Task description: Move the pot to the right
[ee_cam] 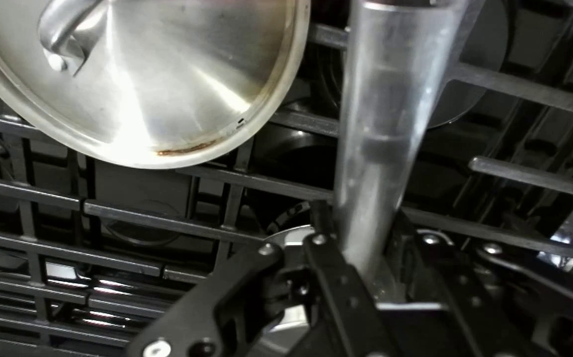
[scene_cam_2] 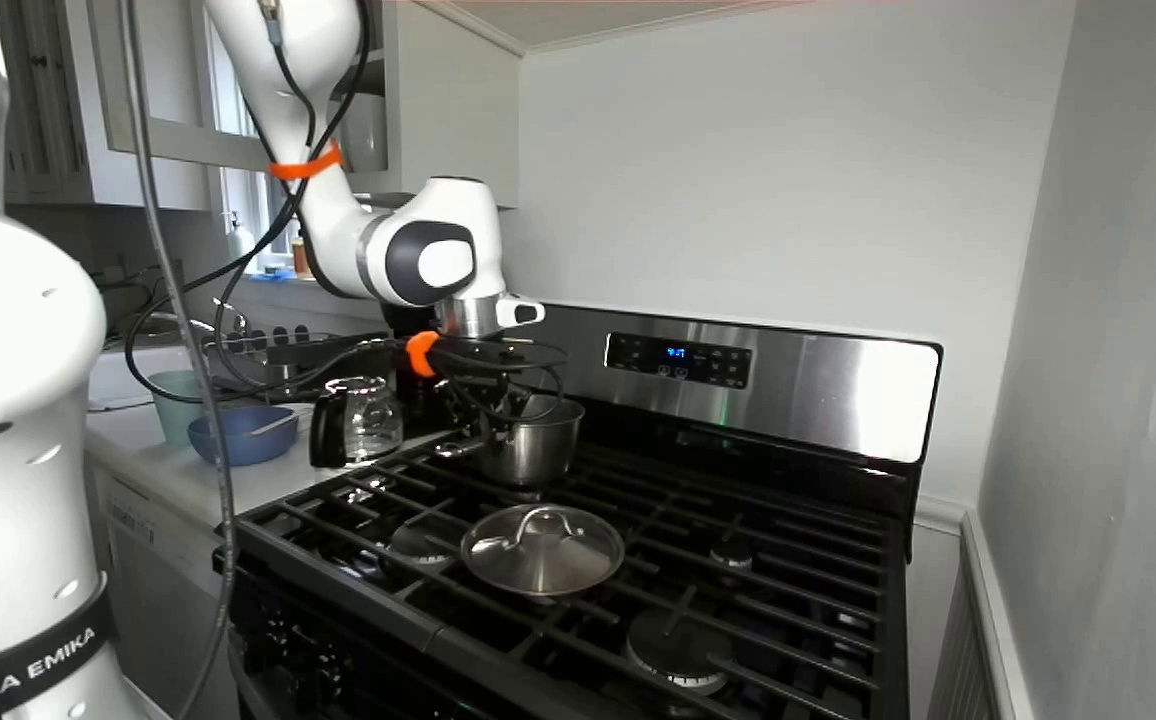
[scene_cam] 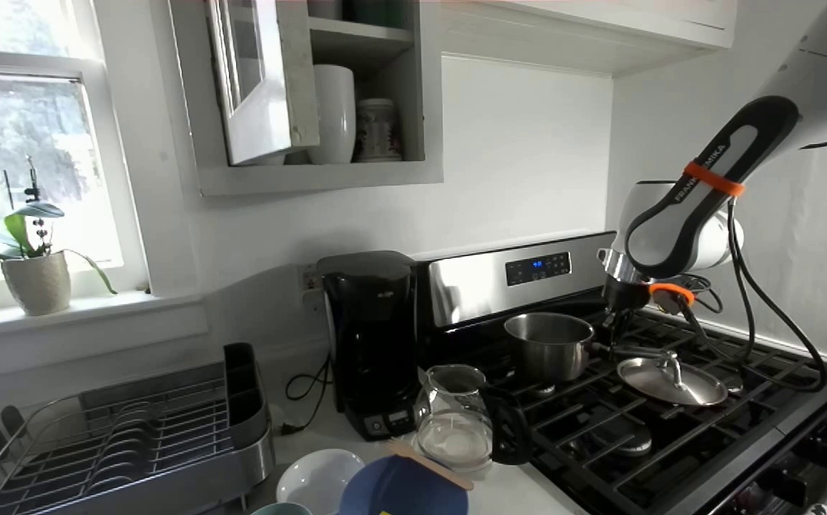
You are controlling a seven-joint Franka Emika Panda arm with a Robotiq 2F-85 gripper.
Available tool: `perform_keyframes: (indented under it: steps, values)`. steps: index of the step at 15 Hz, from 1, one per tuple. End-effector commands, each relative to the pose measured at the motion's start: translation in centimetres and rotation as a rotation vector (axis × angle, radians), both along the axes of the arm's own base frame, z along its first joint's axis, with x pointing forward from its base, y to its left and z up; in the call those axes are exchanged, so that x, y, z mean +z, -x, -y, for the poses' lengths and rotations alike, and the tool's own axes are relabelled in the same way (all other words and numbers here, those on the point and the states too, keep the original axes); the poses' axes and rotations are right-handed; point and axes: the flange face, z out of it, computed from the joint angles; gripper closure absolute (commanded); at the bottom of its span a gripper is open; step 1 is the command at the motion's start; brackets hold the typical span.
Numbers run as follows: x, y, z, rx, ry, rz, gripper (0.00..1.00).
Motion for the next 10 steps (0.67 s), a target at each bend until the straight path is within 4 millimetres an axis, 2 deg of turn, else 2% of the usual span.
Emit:
perform_keyframes:
  steps: [1, 4, 10]
  values:
    - [3.0, 0.5, -0.4, 0.005, -0.040, 0.075, 0.93]
    - [4.7, 0.4, 0.1, -0.009, -0.067, 0.111, 0.93]
    - [6.6, 0.5, 0.6, -0.017, -0.090, 0.159, 0.93]
